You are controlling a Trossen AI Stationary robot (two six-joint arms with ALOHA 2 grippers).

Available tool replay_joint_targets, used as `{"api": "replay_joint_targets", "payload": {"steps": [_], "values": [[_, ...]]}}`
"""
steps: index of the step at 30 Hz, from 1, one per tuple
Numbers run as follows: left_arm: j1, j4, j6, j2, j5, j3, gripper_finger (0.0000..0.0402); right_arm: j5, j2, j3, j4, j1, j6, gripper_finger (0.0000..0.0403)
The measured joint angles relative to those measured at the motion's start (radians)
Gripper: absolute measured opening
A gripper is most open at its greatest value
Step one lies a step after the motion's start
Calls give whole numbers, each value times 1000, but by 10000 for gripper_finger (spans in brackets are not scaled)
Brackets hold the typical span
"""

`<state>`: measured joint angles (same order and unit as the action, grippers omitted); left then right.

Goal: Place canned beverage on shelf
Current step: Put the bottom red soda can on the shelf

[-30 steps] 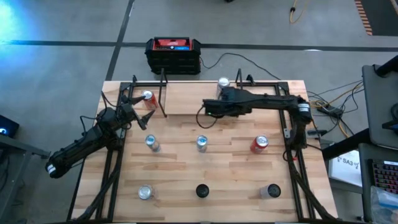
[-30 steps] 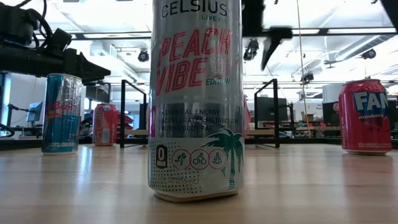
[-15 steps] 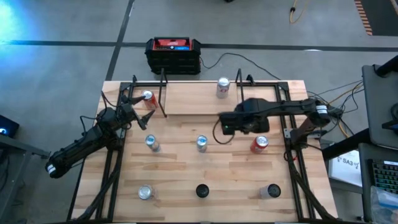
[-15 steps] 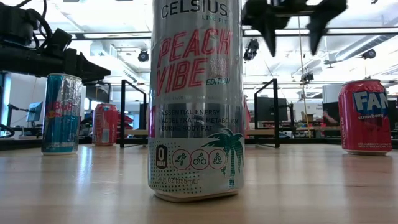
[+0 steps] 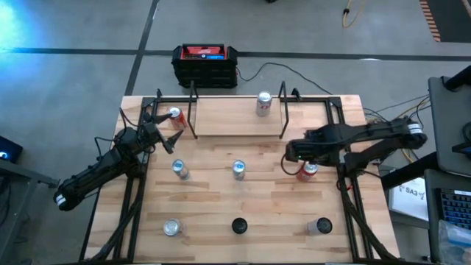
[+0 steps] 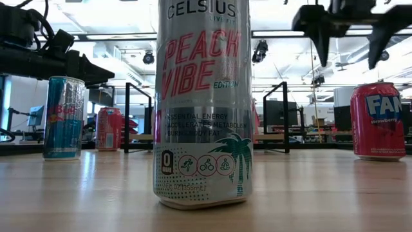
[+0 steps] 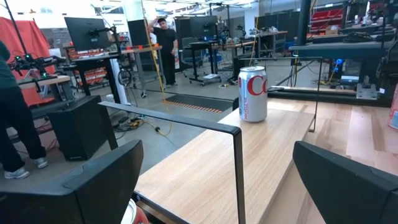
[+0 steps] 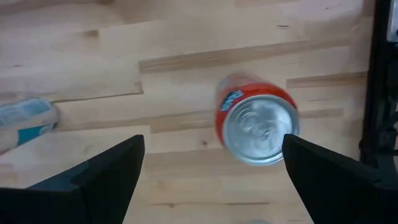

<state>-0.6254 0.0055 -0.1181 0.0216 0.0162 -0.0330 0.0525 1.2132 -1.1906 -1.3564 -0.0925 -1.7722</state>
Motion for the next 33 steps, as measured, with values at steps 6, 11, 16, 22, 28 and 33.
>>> {"api": "replay_joint_targets", "payload": {"steps": [6,11,16,22,28,33], "values": [[0,0,0,0,0,0,398,-1,-14,67,6,0,-9,366],[0,0,0,0,0,0,398,-51,-8,121,34,-2,-7,366],[0,0,0,0,0,0,398,-61,-7,159,83,-2,5,366],[0,0,0,0,0,0,398,-61,-1,204,110,-2,19,366],[0,0,0,0,0,0,398,-62,-1,237,139,-2,57,366],[0,0,0,0,0,0,398,-79,-1,257,163,-2,114,366]]}}
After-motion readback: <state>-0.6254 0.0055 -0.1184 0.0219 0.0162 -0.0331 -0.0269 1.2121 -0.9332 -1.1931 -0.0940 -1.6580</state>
